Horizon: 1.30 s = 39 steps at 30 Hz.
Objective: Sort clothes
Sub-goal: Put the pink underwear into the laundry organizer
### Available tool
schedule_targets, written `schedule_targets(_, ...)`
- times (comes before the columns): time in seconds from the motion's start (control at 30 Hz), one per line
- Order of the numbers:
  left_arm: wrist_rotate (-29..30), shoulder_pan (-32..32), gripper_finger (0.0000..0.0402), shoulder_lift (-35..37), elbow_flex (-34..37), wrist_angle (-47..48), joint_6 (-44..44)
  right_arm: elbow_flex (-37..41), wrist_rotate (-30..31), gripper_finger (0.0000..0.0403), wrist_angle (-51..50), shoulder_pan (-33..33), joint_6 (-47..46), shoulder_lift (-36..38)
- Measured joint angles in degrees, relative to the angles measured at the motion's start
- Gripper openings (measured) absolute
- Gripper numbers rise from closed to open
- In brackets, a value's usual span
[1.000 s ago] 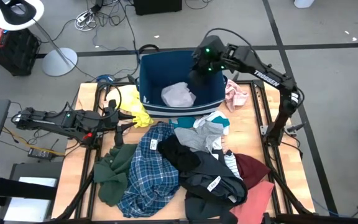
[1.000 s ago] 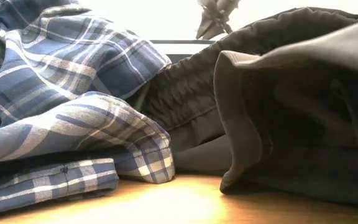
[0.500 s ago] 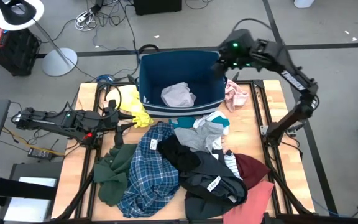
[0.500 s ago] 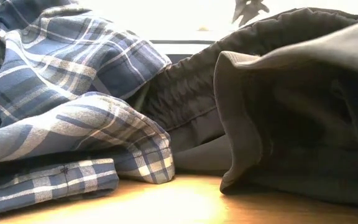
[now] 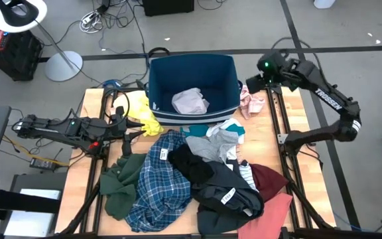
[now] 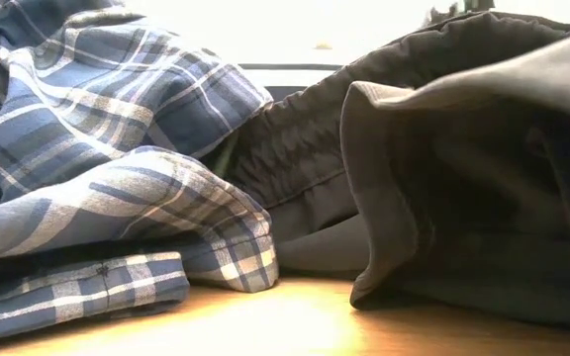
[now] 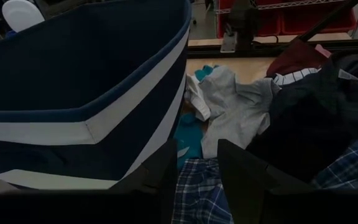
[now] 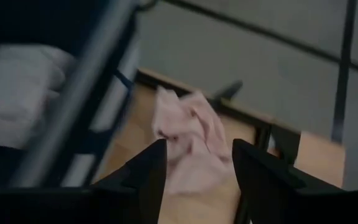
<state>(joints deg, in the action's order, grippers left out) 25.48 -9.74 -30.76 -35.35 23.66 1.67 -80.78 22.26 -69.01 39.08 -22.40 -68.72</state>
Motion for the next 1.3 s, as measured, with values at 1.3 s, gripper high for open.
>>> schedule_targets(1.3,-2.02,-0.01,0.0121,-1.89,0.0,-16.09,0.17,40.02,-2.99,0.0115,46.65,7.27,-2.45,-17.47)
